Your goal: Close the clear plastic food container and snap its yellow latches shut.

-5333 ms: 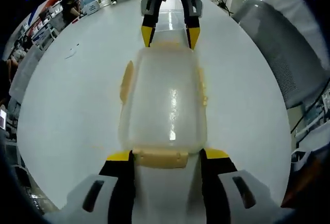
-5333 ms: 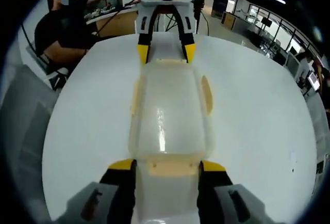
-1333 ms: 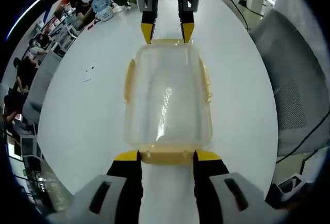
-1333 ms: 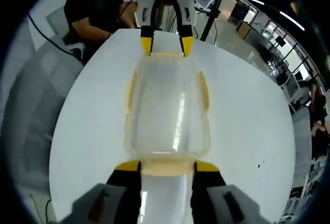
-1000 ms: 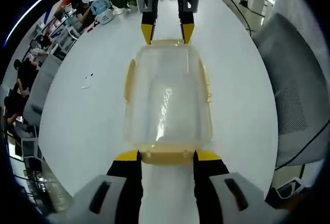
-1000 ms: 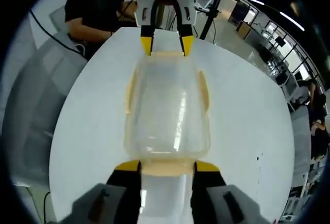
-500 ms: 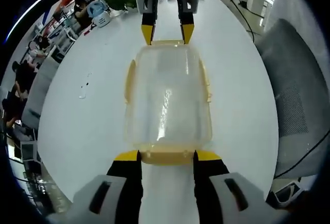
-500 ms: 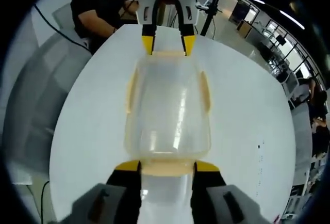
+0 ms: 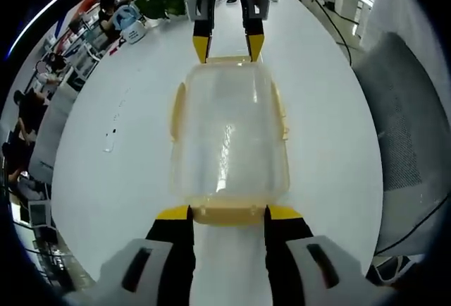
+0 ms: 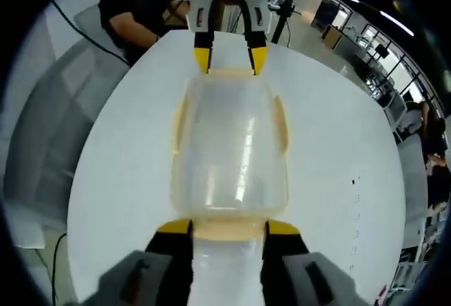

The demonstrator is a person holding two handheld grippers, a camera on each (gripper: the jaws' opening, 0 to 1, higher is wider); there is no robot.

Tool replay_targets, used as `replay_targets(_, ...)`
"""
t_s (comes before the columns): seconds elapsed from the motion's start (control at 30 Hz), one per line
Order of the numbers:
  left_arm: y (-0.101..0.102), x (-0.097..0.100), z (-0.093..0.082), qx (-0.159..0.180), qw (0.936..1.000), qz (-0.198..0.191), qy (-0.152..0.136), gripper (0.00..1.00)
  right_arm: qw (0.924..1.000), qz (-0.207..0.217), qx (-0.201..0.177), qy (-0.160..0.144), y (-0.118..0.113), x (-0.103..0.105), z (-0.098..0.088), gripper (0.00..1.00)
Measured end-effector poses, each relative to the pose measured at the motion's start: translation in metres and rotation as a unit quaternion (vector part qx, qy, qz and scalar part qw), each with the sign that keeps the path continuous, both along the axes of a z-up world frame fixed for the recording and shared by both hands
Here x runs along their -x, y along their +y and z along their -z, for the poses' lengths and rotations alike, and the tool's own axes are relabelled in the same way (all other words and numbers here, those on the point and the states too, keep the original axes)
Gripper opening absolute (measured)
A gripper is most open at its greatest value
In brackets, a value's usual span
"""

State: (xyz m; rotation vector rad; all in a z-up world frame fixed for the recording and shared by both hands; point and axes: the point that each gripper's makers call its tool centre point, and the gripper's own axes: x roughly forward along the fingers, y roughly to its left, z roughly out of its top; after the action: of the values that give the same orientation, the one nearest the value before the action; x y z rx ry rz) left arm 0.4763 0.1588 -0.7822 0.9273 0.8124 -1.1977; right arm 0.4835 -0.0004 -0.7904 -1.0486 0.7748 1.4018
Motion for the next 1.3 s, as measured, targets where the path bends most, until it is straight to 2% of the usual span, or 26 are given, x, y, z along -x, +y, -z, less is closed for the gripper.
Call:
replay_targets(0.7, -0.036, -0.007, 0.001, 0.007, 1.0, 0.006, 0.001, 0.36, 1.0, 0.004, 0.003, 0.0, -0.037, -0.006, -0.003, 0.34)
replay_targets(0.9, -0.046, -0.007, 0.004, 0.012, 0.9999, 0.008, 0.003, 0.37, 1.0, 0.005, 0.006, 0.003, -0.047, -0.006, 0.002, 0.34)
replay_targets(1.3, -0.054, -0.008, 0.009, 0.013, 0.9998, 0.009, 0.01, 0.37, 0.9999, 0.006, 0.008, 0.011, -0.055, -0.006, 0.007, 0.35)
